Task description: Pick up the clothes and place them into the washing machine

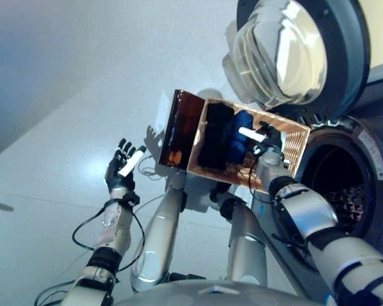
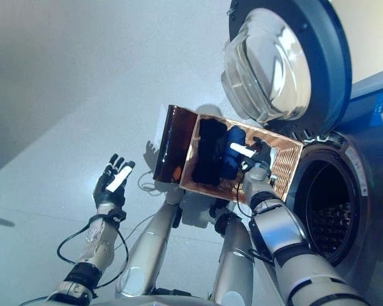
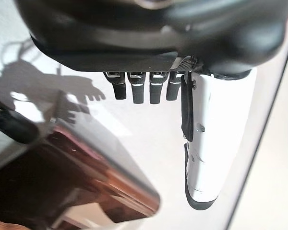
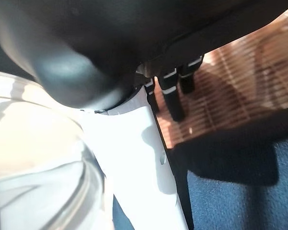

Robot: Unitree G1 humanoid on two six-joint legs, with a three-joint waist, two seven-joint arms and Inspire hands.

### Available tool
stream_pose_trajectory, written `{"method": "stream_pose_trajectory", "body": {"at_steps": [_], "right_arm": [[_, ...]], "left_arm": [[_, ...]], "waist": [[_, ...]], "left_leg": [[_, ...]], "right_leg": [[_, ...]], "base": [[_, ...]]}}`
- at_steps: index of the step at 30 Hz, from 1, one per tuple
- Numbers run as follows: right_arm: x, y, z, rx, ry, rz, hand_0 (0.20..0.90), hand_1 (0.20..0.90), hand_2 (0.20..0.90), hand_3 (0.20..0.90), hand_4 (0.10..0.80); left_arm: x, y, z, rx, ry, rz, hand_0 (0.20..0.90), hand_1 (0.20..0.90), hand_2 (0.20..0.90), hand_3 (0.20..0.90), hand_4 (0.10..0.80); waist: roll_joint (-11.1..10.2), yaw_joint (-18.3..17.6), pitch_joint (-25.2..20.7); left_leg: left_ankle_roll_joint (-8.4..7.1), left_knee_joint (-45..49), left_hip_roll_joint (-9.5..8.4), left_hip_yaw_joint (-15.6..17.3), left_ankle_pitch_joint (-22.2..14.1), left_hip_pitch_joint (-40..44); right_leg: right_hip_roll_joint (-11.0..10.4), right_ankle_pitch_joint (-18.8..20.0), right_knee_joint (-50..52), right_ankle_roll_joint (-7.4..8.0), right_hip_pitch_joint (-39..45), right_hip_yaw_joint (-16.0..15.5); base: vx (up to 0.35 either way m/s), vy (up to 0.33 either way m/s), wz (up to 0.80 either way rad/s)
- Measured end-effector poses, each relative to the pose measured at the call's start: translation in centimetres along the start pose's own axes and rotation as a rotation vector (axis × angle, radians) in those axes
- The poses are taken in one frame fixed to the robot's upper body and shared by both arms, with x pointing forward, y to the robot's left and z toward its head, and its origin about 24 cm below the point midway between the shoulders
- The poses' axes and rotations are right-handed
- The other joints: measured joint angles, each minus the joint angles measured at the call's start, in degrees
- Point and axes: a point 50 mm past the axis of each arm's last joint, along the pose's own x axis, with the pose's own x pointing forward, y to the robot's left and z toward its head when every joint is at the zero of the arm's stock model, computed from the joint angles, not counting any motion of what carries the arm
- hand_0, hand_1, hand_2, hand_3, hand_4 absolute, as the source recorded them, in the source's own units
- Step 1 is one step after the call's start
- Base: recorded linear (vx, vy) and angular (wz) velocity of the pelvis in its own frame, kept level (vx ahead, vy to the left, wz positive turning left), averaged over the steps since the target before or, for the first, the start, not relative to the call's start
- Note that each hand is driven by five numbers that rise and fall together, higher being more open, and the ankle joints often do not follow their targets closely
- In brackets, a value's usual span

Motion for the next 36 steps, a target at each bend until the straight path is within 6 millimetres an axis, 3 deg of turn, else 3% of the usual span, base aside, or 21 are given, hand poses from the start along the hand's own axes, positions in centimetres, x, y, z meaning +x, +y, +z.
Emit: {"method": "stream_pose_trajectory", "body": {"at_steps": [6, 11, 24, 25, 26, 27, 36], "right_arm": [[0.4, -1.0, 0.5, -0.014, -0.002, -0.039, 0.900, 0.900, 0.900, 0.900, 0.800], [0.5, -2.3, 0.0, -0.042, 0.024, -0.118, 0.900, 0.900, 0.900, 0.900, 0.800], [0.6, -3.3, -0.3, -0.058, 0.040, -0.173, 0.900, 0.900, 0.900, 0.900, 0.800], [0.6, -3.4, -0.2, -0.060, 0.039, -0.175, 0.746, 0.746, 0.746, 0.746, 0.690], [0.6, -3.5, -0.3, -0.061, 0.040, -0.177, 0.370, 0.370, 0.370, 0.370, 0.422], [0.6, -3.5, -0.3, -0.063, 0.043, -0.177, 0.200, 0.200, 0.200, 0.200, 0.300], [0.8, -3.9, -0.1, -0.130, 0.033, -0.172, 0.200, 0.200, 0.200, 0.200, 0.300]], "left_arm": [[0.6, -1.5, 1.6, -0.029, -0.076, -0.034, 0.900, 0.900, 0.900, 0.900, 0.800], [0.5, -1.8, 1.5, -0.043, -0.078, -0.026, 0.900, 0.900, 0.900, 0.900, 0.800], [0.5, -1.7, 1.4, -0.032, -0.077, -0.013, 0.900, 0.900, 0.900, 0.900, 0.800], [0.5, -1.7, 1.4, -0.031, -0.076, -0.013, 0.900, 0.900, 0.900, 0.900, 0.800], [0.5, -1.7, 1.4, -0.031, -0.075, -0.013, 0.900, 0.900, 0.900, 0.900, 0.800], [0.5, -1.7, 1.4, -0.031, -0.075, -0.012, 0.900, 0.900, 0.900, 0.900, 0.800], [0.2, -1.4, 1.2, -0.028, -0.066, -0.004, 0.900, 0.900, 0.900, 0.900, 0.800]], "waist": [[0.0, 0.1, 0.0], [-0.1, 1.7, 0.0], [-0.8, 3.1, 0.0], [-0.9, 3.2, 0.0], [-0.9, 3.2, 0.0], [-0.9, 3.3, 0.0], [-0.9, 3.5, 0.0]], "left_leg": [[-0.22, 1.5, 0.14, -0.9, -0.2, -2.8], [-0.53, 1.8, 0.08, -2.4, -0.1, -4.1], [-1.43, 1.9, -0.07, -4.5, 0.4, -5.8], [-1.57, 1.9, -0.08, -4.7, 0.5, -5.9], [-1.64, 1.9, -0.08, -4.9, 0.6, -5.9], [-1.68, 1.9, -0.09, -5.0, 0.6, -5.9], [-1.87, 1.9, -0.02, -5.1, 0.7, -5.9]], "right_leg": [[-0.5, -0.9, 1.0, -0.71, -1.0, -2.6], [-0.5, -2.2, 1.5, -0.66, -1.3, -4.2], [-0.4, -3.0, 2.1, -0.97, -2.0, -6.1], [-0.4, -3.1, 2.1, -1.07, -2.0, -6.3], [-0.4, -3.2, 2.3, -1.19, -2.0, -6.5], [-0.4, -3.2, 2.3, -1.25, -2.0, -6.6], [-0.4, -3.4, 2.5, -1.51, -2.0, -6.8]], "base": [[0.017, -0.042, 0.18], [0.023, -0.056, 0.25], [0.013, -0.023, 0.08], [0.001, 0.008, 0.09], [0.004, 0.012, 0.09], [0.004, 0.012, 0.06], [0.000, 0.000, 0.00]]}}
